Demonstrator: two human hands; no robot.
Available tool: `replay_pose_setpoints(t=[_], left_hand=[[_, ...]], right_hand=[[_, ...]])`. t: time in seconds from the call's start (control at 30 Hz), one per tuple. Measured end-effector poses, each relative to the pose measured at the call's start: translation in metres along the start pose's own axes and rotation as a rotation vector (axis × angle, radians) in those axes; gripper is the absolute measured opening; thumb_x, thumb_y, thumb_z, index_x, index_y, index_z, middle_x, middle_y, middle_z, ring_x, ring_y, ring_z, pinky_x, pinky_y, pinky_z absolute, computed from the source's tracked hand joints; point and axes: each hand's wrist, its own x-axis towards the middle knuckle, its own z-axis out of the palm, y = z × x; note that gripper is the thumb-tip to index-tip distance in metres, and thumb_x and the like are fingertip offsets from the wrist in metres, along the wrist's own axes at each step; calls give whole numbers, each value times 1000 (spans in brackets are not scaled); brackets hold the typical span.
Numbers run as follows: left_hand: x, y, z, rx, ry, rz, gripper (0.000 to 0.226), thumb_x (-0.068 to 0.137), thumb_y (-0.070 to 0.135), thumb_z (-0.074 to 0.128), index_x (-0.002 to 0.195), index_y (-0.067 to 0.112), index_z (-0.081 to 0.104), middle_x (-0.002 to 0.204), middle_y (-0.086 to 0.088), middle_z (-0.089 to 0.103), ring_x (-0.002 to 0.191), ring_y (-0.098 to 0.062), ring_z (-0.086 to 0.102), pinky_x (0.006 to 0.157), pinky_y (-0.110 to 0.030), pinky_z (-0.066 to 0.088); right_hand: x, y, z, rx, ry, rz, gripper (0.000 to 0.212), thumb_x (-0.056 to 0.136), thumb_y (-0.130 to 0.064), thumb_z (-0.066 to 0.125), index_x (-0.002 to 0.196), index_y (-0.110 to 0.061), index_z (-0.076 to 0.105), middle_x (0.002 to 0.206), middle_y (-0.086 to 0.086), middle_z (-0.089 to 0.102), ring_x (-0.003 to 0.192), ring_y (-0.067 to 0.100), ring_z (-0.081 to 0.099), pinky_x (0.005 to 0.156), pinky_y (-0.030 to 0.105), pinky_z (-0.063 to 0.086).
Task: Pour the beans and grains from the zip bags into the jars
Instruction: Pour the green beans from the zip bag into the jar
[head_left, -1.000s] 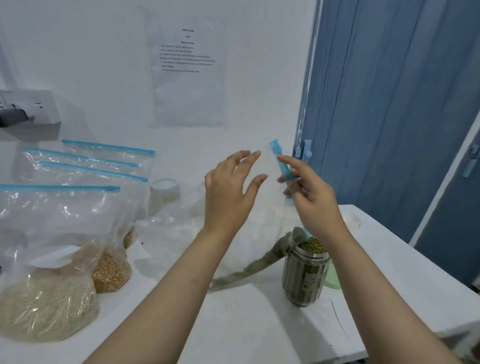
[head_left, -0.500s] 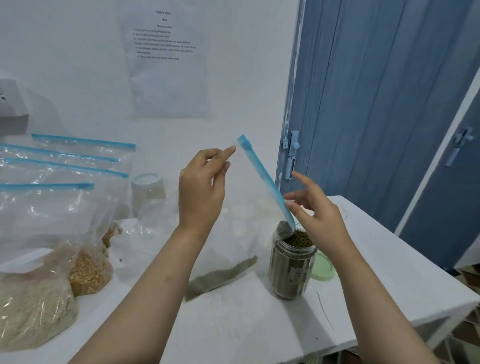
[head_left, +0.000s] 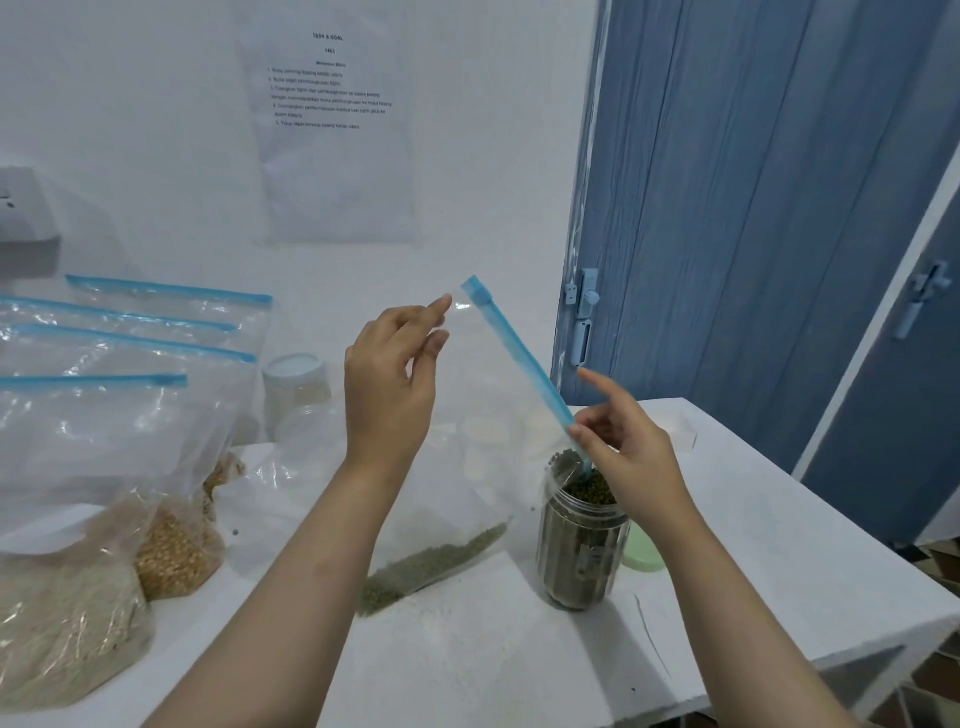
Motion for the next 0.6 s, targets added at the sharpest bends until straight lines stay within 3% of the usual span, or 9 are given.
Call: replay_pose_setpoints(t=[0.13,0.47,0.6], left_hand=[[2,2,1,-1,-5,6,32,97,15,58,125,24,68,104,16,62,96,-16,61,85,-52,51],[15,7,5,-12,12,35,32,97,12,58,126,22,67,105,13,62,97,-18,62,86,-50,52],[17,5,5,-12,15,18,33,97,11,58,127,23,66,106,12,62,97,-16,61,87,-45,53]], right_hand=[[1,0,-5,23,6,17,54,94,-11,67,137,-39,52,89,-14,68,90,9,65,76,14,53],[-2,-10,-13,81,62,-9,52,92,-11,70,132,-41,54,88,-11,69,87,10,66,79,19,55],[2,-11,-15,94,46,-19,54,93,-10,69,131,-44,52,89,-10,69,86,10,66,74,17,54]])
